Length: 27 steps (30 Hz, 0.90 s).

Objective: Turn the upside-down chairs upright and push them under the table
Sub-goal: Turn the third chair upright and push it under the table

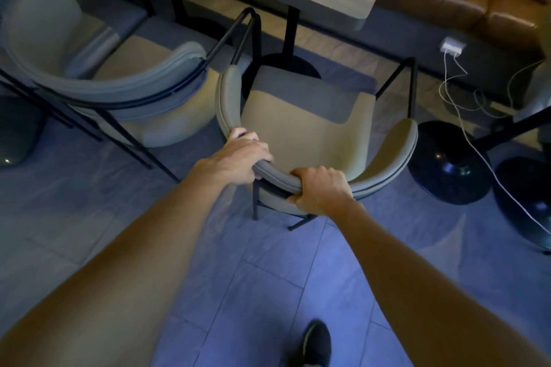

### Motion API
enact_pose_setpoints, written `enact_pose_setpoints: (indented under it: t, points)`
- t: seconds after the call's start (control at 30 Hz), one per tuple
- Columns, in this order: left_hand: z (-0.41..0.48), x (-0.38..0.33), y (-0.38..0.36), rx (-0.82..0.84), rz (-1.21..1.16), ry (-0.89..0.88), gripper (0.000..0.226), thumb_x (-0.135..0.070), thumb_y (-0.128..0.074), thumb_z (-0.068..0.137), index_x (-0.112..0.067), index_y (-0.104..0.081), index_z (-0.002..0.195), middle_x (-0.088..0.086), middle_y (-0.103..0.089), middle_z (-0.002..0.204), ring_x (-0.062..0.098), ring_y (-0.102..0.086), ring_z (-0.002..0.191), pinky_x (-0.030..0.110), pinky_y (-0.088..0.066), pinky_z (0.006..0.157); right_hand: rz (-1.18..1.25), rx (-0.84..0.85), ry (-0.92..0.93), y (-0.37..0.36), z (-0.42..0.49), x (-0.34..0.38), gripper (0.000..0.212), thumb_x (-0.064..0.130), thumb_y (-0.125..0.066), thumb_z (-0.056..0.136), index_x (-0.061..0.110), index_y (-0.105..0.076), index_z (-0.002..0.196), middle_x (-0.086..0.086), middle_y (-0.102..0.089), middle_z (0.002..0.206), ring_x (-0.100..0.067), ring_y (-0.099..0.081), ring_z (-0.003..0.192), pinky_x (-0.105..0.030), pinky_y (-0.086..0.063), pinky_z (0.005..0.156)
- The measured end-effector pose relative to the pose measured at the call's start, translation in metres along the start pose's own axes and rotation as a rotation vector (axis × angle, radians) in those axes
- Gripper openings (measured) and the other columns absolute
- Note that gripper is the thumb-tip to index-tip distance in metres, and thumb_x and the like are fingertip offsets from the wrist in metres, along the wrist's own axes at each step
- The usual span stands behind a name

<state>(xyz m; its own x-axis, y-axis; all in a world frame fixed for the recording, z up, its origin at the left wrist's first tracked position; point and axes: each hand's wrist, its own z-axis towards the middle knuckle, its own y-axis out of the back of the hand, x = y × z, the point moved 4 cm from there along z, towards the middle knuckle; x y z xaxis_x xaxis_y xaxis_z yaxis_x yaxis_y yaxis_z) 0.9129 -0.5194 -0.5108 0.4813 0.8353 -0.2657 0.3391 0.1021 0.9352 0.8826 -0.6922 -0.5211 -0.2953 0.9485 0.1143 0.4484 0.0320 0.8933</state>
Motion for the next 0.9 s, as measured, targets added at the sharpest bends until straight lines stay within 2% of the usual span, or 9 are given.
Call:
enact_pose_setpoints:
  t: [0.27, 0.4, 0.63, 0.8, 0.9]
  points:
    - [0.005, 0.008, 0.007, 0.022, 0.004, -0.026, 0.032, -0.019, -0.068, 0.078, -0.034, -0.071, 0.107, -0.014, -0.062, 0.105, 0.014, -0.044, 0.109, 0.039, -0.018, 0.106, -0.005, 0.0, 0.005, 0.005, 0.008, 0.001, 0.039, 0.055, -0.059, 0.083, 0.036, -0.059, 0.117, 0.001, -0.069, 0.096, -0.024, -0.066, 0.088, -0.033, -0.047, 0.072]
    - [0.003, 0.009, 0.009, 0.032, 0.004, -0.034, 0.037, -0.018, -0.067, 0.076, -0.034, -0.071, 0.109, -0.013, -0.062, 0.107, 0.016, -0.045, 0.11, 0.039, -0.018, 0.106, -0.007, 0.024, -0.004, 0.006, 0.009, 0.002, 0.04, 0.055, -0.059, 0.082, 0.037, -0.058, 0.119, 0.0, -0.07, 0.101, -0.027, -0.067, 0.092, -0.035, -0.051, 0.077]
    - [0.003, 0.003, 0.012, 0.073, 0.048, -0.039, 0.038, -0.019, -0.067, 0.08, -0.034, -0.066, 0.115, -0.011, -0.06, 0.113, 0.018, -0.044, 0.112, 0.041, -0.021, 0.106, 0.017, 0.065, -0.034, 0.004, 0.01, 0.001, 0.039, 0.056, -0.056, 0.079, 0.04, -0.058, 0.115, 0.004, -0.069, 0.095, -0.023, -0.066, 0.085, -0.039, -0.056, 0.079]
    - [-0.003, 0.007, 0.007, 0.076, 0.06, -0.035, 0.028, -0.03, -0.068, 0.084, -0.034, -0.066, 0.111, -0.012, -0.059, 0.109, 0.019, -0.045, 0.109, 0.04, -0.021, 0.103, 0.01, 0.05, -0.046, 0.002, 0.009, 0.01, 0.042, 0.065, -0.052, 0.083, 0.04, -0.059, 0.116, 0.002, -0.069, 0.099, -0.023, -0.066, 0.089, -0.037, -0.054, 0.08]
    - [-0.003, 0.01, 0.005, 0.071, 0.061, -0.055, 0.02, -0.026, -0.067, 0.085, -0.032, -0.069, 0.103, -0.01, -0.062, 0.106, 0.019, -0.044, 0.106, 0.039, -0.021, 0.101, 0.001, 0.041, -0.076, 0.002, 0.007, 0.014, 0.045, 0.07, -0.05, 0.084, 0.04, -0.06, 0.115, 0.002, -0.069, 0.099, -0.023, -0.066, 0.09, -0.035, -0.052, 0.077]
